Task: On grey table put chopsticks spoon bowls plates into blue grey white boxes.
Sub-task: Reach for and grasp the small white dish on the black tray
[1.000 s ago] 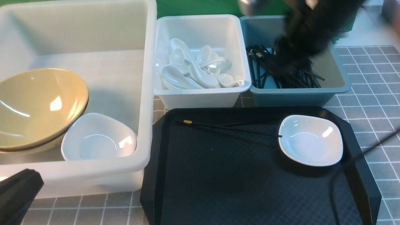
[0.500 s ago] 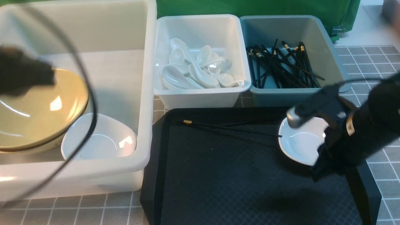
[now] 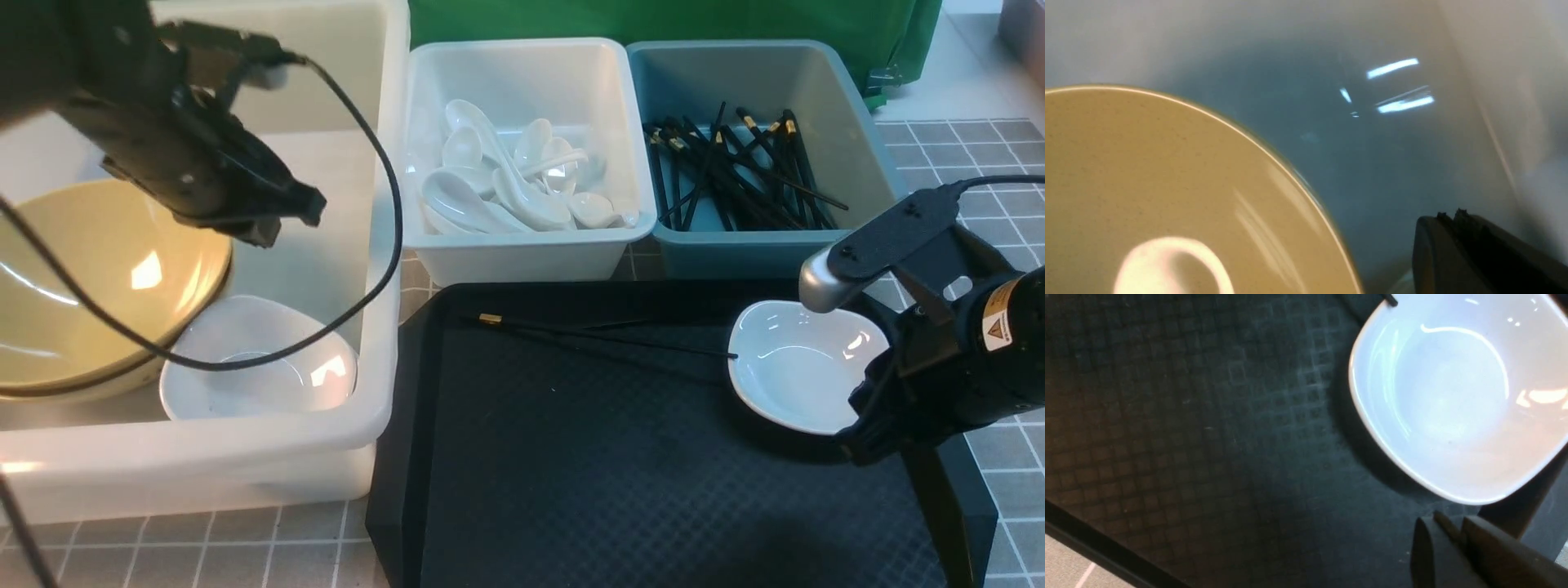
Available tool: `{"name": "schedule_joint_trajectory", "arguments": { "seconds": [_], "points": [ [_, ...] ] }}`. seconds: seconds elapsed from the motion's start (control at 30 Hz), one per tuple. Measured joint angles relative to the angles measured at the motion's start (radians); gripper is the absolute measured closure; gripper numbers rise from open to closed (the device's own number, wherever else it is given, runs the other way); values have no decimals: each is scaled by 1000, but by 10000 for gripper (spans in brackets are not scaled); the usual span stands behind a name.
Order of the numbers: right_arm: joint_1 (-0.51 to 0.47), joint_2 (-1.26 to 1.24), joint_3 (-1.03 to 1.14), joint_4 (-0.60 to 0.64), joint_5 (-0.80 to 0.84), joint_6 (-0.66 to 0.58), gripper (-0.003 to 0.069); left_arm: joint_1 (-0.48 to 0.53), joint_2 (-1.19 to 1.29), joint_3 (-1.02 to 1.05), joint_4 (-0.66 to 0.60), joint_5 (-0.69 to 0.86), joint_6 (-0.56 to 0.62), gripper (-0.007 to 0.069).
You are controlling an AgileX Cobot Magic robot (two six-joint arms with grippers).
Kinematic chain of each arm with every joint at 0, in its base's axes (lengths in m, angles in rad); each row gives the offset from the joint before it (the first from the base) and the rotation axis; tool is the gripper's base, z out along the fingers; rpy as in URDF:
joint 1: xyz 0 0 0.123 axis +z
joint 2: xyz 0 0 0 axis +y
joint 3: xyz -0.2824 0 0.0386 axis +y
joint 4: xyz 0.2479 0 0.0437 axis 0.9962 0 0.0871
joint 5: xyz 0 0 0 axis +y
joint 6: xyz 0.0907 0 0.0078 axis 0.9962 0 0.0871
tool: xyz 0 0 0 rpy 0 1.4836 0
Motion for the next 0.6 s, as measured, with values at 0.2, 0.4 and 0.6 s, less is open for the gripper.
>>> {"name": "schedule_joint_trajectory", "arguments": {
  "seconds": [0.2, 0.4, 0.6],
  "points": [
    [0, 0, 1, 0, -3, 0, 552, 0, 58, -5, 80, -12, -47, 633],
    [0, 0, 1, 3, -6, 0, 550, 46, 67, -7, 167, 2, -114, 633],
    [0, 0, 1, 8, -13, 0, 546, 91, 34, -11, 180, 46, -149, 633]
  ]
}}
